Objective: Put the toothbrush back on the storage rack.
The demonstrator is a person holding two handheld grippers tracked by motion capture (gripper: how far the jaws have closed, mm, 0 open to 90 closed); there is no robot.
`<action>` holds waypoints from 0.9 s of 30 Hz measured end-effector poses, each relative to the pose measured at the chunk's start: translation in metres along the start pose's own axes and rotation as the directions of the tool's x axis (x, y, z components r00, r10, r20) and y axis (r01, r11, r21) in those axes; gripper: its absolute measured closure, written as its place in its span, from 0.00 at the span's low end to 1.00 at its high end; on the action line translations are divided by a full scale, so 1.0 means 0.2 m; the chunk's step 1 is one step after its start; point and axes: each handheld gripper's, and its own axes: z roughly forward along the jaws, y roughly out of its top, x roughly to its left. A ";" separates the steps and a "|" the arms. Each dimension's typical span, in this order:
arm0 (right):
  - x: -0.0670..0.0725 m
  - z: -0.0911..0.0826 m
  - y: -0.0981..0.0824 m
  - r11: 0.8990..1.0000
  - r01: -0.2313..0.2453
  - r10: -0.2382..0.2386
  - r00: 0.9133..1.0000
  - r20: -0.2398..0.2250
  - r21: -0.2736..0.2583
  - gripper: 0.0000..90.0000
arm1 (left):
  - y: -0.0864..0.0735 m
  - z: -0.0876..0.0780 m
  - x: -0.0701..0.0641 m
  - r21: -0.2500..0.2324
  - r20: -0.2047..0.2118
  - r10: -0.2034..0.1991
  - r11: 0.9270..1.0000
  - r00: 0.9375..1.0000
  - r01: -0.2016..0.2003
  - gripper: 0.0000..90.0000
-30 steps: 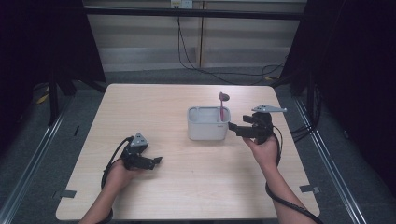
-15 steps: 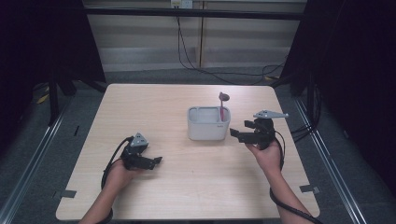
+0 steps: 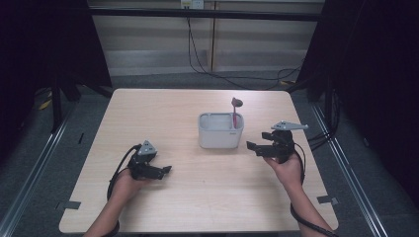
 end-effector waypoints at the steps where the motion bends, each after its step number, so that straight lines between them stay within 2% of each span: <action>1: 0.00 0.00 0.00 1.000 0.001 -0.001 1.000 0.000 0.000 0.21 | 0.00 0.00 0.00 0.000 -0.002 0.001 1.000 1.000 -0.001 0.17; 27: -0.02 -0.03 -0.11 0.998 0.035 -0.036 0.999 0.005 0.044 0.20 | 0.00 0.00 0.00 0.000 -0.002 0.000 1.000 1.000 0.000 0.17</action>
